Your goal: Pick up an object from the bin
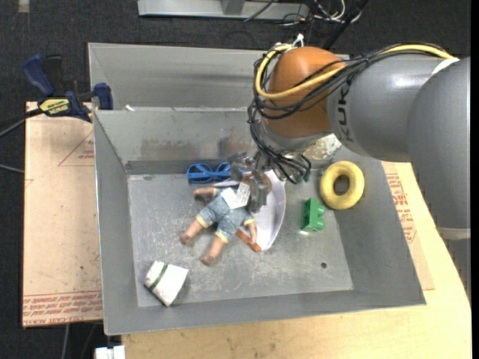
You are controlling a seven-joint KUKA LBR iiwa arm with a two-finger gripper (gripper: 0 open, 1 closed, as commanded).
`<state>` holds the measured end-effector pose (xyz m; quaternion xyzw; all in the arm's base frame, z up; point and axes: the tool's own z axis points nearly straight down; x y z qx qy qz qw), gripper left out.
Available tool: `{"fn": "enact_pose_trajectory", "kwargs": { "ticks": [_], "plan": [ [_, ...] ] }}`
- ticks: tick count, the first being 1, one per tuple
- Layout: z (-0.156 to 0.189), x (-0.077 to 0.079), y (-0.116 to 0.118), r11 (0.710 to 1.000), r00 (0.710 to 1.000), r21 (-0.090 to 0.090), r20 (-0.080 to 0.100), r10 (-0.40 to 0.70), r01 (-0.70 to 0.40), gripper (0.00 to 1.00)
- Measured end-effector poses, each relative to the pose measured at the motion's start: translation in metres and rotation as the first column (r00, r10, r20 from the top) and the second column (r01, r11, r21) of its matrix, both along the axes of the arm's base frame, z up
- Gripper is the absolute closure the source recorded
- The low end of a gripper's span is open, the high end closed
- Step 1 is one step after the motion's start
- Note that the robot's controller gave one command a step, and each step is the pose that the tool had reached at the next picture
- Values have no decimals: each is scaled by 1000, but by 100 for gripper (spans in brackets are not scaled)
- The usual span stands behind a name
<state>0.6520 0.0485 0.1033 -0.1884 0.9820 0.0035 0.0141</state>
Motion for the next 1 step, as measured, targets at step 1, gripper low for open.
{"fn": "enact_pose_trajectory", "kwargs": {
  "ticks": [1],
  "plan": [
    [12, 0, 0, 1000, 1000, 0, 0, -1, 1, 100]
  ]
}}
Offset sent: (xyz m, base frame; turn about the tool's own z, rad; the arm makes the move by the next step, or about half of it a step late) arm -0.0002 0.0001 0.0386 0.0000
